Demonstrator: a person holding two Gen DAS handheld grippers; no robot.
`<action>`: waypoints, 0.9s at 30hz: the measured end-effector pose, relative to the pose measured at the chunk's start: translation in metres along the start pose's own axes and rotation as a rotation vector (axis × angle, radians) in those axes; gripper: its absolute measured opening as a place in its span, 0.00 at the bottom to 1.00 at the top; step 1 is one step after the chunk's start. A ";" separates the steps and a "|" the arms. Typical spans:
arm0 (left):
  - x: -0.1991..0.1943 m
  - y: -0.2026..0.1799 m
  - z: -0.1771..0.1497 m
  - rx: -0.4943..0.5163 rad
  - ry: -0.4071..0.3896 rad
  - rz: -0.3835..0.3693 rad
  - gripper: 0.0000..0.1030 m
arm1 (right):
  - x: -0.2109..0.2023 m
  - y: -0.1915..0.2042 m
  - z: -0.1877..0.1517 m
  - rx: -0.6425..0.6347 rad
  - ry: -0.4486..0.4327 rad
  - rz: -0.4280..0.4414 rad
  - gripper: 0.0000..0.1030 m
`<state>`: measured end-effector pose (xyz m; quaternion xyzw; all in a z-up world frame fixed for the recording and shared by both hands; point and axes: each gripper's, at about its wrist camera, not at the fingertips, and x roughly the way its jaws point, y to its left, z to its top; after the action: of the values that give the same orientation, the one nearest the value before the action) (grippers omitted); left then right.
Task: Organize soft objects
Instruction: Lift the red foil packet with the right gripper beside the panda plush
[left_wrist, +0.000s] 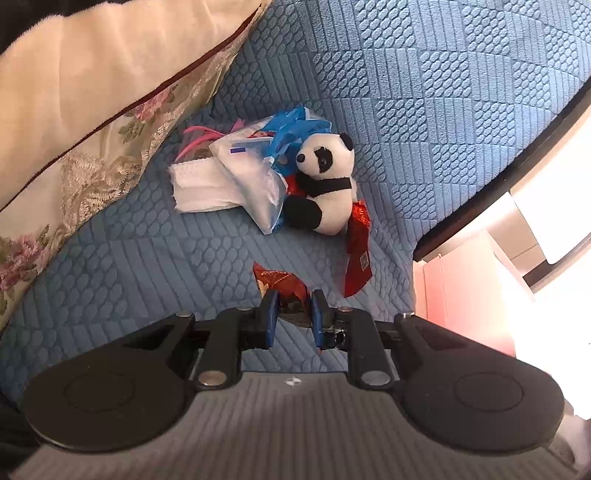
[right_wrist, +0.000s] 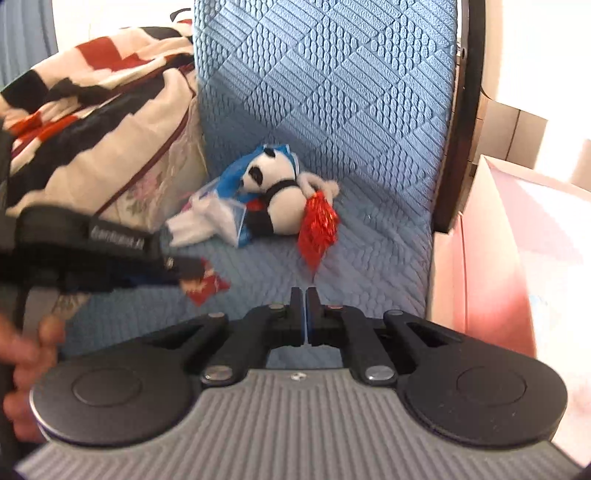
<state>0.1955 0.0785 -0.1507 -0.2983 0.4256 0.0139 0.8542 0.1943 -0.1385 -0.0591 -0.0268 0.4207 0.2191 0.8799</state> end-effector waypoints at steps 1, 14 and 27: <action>0.001 0.000 0.001 -0.001 0.000 0.002 0.22 | 0.005 -0.001 0.003 0.004 -0.005 0.002 0.07; 0.011 0.000 0.009 0.011 0.000 0.027 0.22 | 0.075 -0.021 0.051 -0.016 -0.015 -0.010 0.34; 0.016 -0.003 0.010 0.034 0.020 0.046 0.22 | 0.146 -0.015 0.061 -0.103 0.015 0.015 0.41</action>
<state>0.2143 0.0780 -0.1567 -0.2740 0.4409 0.0235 0.8544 0.3249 -0.0850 -0.1319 -0.0706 0.4157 0.2469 0.8725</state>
